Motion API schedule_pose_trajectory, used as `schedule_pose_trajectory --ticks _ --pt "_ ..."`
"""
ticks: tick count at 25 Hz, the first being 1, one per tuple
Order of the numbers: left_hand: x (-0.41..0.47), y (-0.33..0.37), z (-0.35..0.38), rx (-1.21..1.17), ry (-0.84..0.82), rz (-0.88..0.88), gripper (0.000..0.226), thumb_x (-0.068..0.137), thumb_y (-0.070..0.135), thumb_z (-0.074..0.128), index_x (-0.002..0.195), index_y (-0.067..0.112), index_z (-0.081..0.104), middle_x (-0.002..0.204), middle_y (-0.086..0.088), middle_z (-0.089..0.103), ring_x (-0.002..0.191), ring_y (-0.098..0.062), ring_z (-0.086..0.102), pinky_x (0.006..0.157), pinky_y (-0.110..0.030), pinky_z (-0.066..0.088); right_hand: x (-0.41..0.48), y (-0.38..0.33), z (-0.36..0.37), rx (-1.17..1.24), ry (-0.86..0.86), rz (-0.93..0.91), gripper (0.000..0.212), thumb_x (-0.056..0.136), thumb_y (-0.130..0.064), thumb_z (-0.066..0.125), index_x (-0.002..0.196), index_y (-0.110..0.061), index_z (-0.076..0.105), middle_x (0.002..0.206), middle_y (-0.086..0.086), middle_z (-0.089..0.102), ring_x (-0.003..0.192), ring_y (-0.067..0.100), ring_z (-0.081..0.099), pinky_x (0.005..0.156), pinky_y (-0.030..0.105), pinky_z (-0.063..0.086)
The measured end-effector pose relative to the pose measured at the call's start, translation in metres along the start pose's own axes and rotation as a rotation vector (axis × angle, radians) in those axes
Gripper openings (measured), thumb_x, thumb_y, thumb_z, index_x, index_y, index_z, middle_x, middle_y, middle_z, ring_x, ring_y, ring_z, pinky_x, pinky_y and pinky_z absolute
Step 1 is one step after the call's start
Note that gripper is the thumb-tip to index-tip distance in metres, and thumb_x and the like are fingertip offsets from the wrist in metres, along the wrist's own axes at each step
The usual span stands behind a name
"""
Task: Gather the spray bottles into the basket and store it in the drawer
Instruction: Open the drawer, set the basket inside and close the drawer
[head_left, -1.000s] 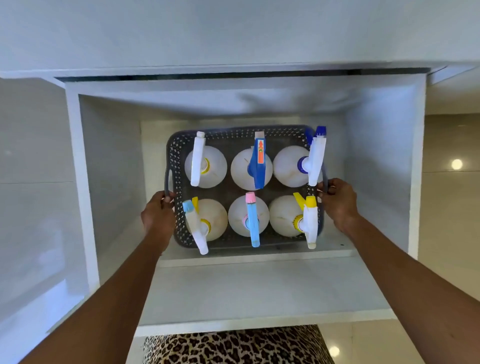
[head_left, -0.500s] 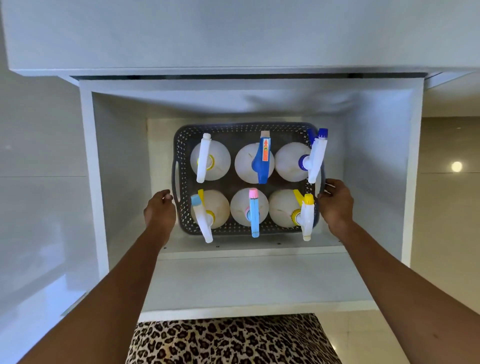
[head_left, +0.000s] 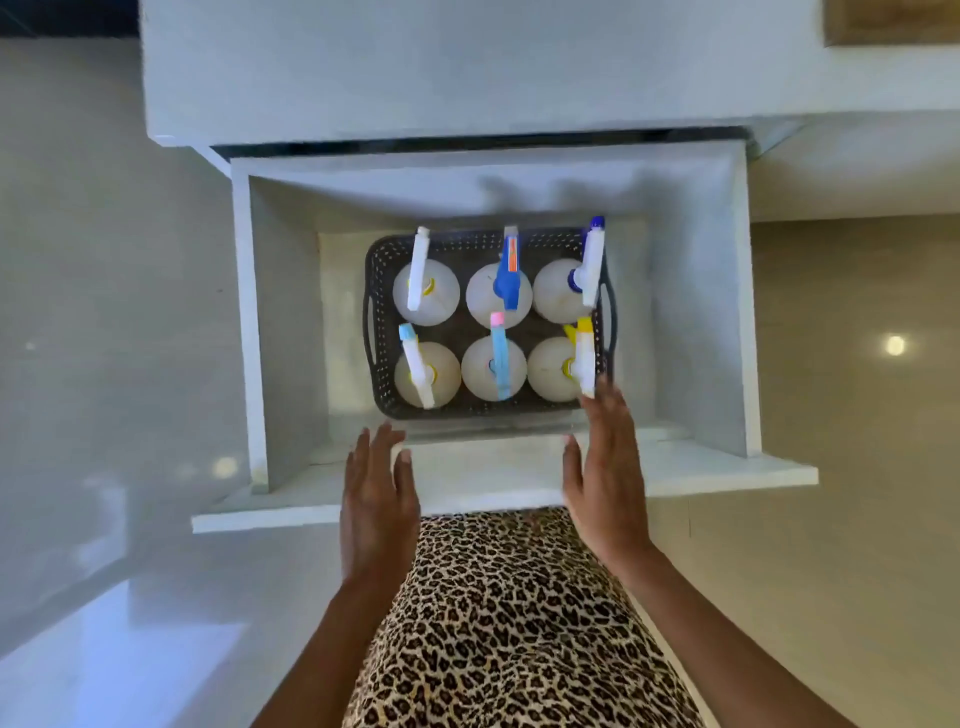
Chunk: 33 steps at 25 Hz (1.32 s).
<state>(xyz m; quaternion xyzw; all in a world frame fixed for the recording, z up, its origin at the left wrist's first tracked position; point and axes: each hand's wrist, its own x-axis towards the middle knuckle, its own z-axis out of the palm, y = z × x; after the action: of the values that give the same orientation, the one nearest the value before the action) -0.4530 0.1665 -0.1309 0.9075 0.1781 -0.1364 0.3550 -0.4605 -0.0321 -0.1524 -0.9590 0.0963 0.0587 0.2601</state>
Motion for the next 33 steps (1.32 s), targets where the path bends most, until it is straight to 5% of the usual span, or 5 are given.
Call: schedule_pose_trajectory --ticks 4,10,20,23,33 --pt "-0.051 -0.018 0.006 0.212 -0.142 0.233 0.048 0.095 0.02 0.04 0.14 0.01 0.028 0.154 -0.007 0.018 0.142 -0.017 -0.002 0.117 -0.037 0.001 -0.066 -0.012 0.005 -0.212 -0.115 -0.177 0.06 0.094 -0.029 0.043 0.142 -0.002 0.02 0.152 0.02 0.017 0.143 0.03 0.01 0.119 0.043 0.01" --pt "-0.07 -0.042 0.014 0.555 -0.226 0.319 0.073 0.093 0.029 0.038 0.139 0.013 -0.016 0.148 -0.006 -0.023 0.136 -0.027 -0.025 0.114 -0.04 -0.012 -0.099 -0.012 0.012 -0.392 -0.25 -0.179 0.076 0.088 -0.047 0.041 0.142 0.001 0.016 0.151 0.022 0.017 0.14 0.034 0.017 0.118 0.044 0.01" --pt "-0.056 -0.032 0.003 0.608 -0.389 0.35 0.101 0.075 0.028 0.05 0.134 0.011 -0.03 0.146 -0.008 -0.033 0.133 -0.026 -0.035 0.113 -0.035 -0.016 -0.081 -0.024 -0.004 -0.384 -0.292 -0.167 0.092 0.077 -0.05 0.065 0.139 0.005 0.025 0.148 0.025 0.025 0.138 0.038 0.023 0.118 0.042 0.009" --pt "-0.04 -0.024 0.001 0.637 -0.387 0.36 0.107 0.069 0.026 0.054 0.136 0.009 -0.027 0.146 -0.009 -0.032 0.132 -0.026 -0.036 0.112 -0.035 -0.016 -0.062 -0.026 -0.003 -0.369 -0.313 -0.153 0.092 0.081 -0.054 0.056 0.141 0.001 0.014 0.151 0.021 0.012 0.14 0.036 0.016 0.116 0.048 0.017" --pt "0.045 0.014 -0.005 0.703 -0.332 0.397 0.111 0.071 0.037 0.058 0.136 0.01 -0.028 0.145 -0.008 -0.033 0.134 -0.027 -0.03 0.112 -0.037 -0.011 0.029 -0.037 -0.008 -0.337 -0.355 -0.167 0.098 0.084 -0.06 0.046 0.138 -0.01 -0.019 0.149 0.01 -0.02 0.143 0.028 -0.012 0.118 0.036 -0.005"
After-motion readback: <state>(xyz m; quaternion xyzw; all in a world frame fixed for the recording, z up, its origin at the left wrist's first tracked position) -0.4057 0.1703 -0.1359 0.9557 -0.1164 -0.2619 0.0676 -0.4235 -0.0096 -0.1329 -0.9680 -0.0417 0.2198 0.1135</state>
